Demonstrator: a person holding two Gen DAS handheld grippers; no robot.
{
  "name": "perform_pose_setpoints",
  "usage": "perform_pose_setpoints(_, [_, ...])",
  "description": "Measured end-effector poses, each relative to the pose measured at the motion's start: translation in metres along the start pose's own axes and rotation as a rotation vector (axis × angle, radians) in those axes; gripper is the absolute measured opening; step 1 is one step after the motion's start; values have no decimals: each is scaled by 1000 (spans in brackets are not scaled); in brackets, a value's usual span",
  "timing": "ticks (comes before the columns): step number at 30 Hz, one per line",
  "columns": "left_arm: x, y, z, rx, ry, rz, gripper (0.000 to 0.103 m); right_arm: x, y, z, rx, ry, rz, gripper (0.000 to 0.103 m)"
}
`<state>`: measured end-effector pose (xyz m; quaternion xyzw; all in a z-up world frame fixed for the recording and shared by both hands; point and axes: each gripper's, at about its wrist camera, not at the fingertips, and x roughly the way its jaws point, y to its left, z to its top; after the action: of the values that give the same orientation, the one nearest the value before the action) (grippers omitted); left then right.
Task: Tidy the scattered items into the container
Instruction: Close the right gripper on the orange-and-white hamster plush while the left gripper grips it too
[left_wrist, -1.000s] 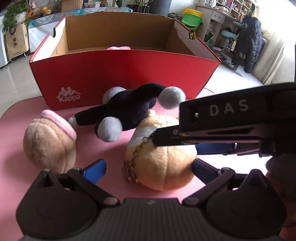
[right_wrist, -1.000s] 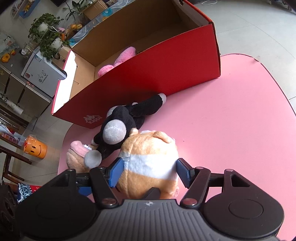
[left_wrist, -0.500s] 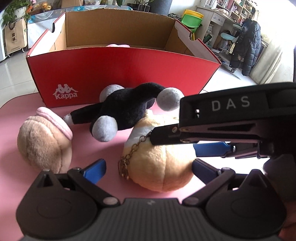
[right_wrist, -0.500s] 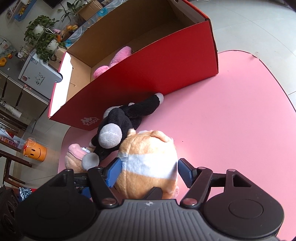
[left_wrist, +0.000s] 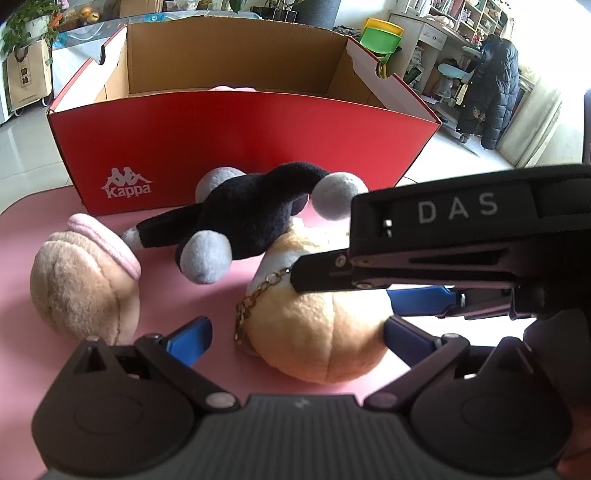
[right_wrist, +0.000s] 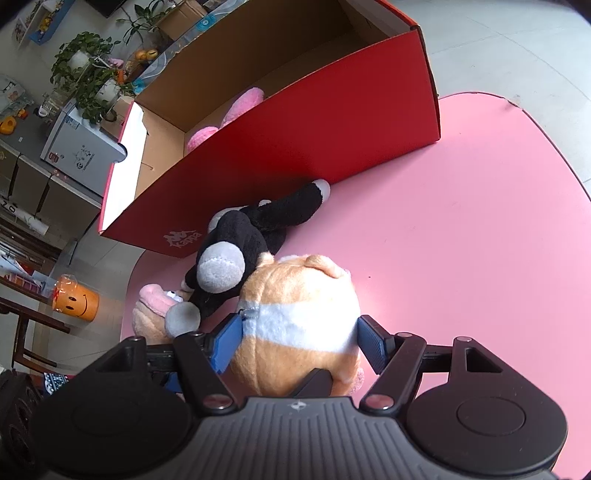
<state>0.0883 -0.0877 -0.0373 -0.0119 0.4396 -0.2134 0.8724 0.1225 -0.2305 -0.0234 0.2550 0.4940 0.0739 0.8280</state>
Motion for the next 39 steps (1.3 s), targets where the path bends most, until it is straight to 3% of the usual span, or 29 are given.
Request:
perform_pose_setpoints(3, [-1, 0, -1, 4, -2, -10, 102, 0, 1, 0, -8, -2, 1, 66])
perform_pose_setpoints(7, [-5, 1, -4, 15, 0, -46, 89, -2, 5, -1, -42, -2, -3, 64])
perform_pose_setpoints(19, [-25, 5, -10, 82, 13, -48, 88, -8, 4, -13, 23, 83, 22, 62])
perform_pose_setpoints(39, [-12, 0, -15, 86, 33, -12, 103, -6, 3, -8, 7, 83, 43, 66])
